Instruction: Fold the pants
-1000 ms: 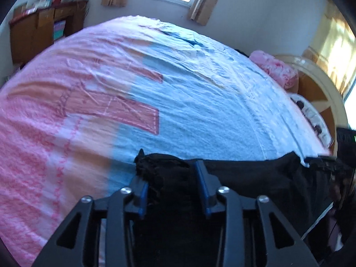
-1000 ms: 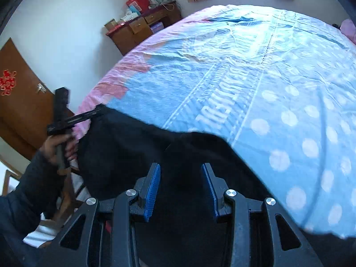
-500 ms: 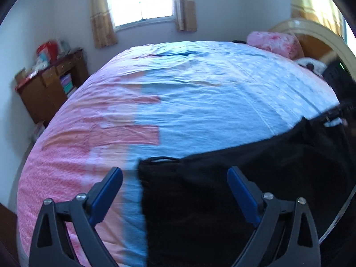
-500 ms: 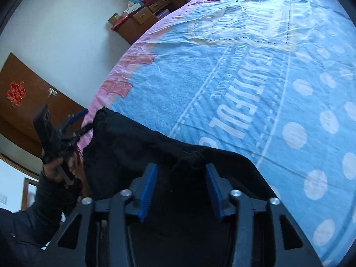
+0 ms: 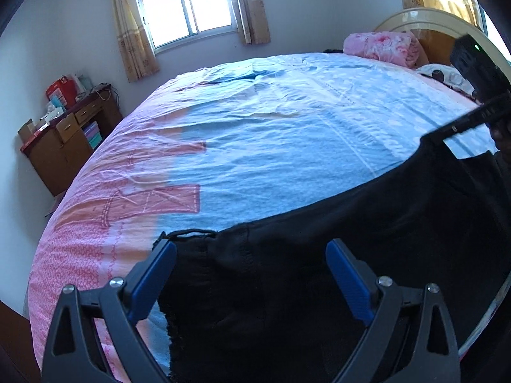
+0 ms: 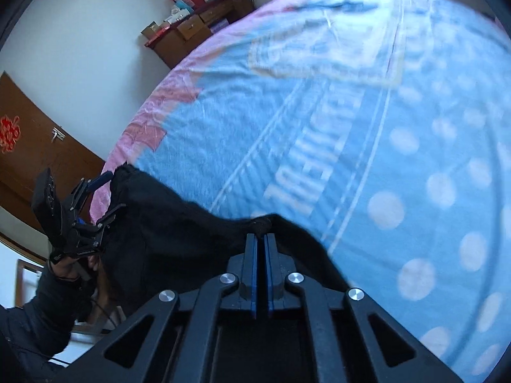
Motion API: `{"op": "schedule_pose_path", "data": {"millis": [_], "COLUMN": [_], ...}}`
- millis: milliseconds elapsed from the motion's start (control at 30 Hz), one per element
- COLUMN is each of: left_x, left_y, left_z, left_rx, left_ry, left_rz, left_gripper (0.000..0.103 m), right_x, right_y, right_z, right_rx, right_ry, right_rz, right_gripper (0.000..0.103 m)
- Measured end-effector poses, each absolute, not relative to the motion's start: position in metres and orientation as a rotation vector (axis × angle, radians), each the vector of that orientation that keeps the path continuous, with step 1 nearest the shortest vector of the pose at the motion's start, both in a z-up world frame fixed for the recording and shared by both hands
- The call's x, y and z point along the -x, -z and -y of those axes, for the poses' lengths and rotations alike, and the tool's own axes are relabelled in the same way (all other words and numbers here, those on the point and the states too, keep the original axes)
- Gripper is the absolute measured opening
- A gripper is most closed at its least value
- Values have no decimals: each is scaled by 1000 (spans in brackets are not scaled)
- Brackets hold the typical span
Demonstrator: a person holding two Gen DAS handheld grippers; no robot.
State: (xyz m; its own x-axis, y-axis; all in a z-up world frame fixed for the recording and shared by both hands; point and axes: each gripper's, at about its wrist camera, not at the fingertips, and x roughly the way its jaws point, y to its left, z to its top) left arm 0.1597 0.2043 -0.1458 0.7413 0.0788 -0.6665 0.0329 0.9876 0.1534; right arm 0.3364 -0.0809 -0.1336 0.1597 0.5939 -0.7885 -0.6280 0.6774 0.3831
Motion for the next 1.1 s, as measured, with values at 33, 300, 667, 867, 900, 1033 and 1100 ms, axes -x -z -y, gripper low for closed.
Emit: {"op": "schedule_pose_path", "data": {"millis": [33, 300, 667, 867, 900, 1033, 1100], "left_x": [-159, -154, -142, -148, -150, -161, -162], "left_y": [145, 141, 116, 115, 117, 122, 123], "left_z": [-202, -183, -128, -45, -32, 28, 53], "left_rx": [-163, -174, -217, -256, -259, -255, -249], "left_ry": [-24, -3, 109, 304, 335, 459, 526], "left_rz": [-733, -728, -673, -653, -656, -671, -680], "left_gripper": [97, 97, 98, 98, 98, 98, 98], "right_x": [-339, -364, -339, -242, -223, -167, -144], "right_y": [128, 168, 103, 56, 52, 47, 49], "right_z": [79, 63, 207, 347, 374, 465, 507], "right_rx": [44, 112, -83, -112, -131, -274, -378], "right_ry": [-868, -824, -657, -425, -367, -134, -28], "right_rz": [-1091, -1158, -1065, -961, -944, -903, -884], "right_gripper": [3, 3, 66, 66, 66, 65, 66]}}
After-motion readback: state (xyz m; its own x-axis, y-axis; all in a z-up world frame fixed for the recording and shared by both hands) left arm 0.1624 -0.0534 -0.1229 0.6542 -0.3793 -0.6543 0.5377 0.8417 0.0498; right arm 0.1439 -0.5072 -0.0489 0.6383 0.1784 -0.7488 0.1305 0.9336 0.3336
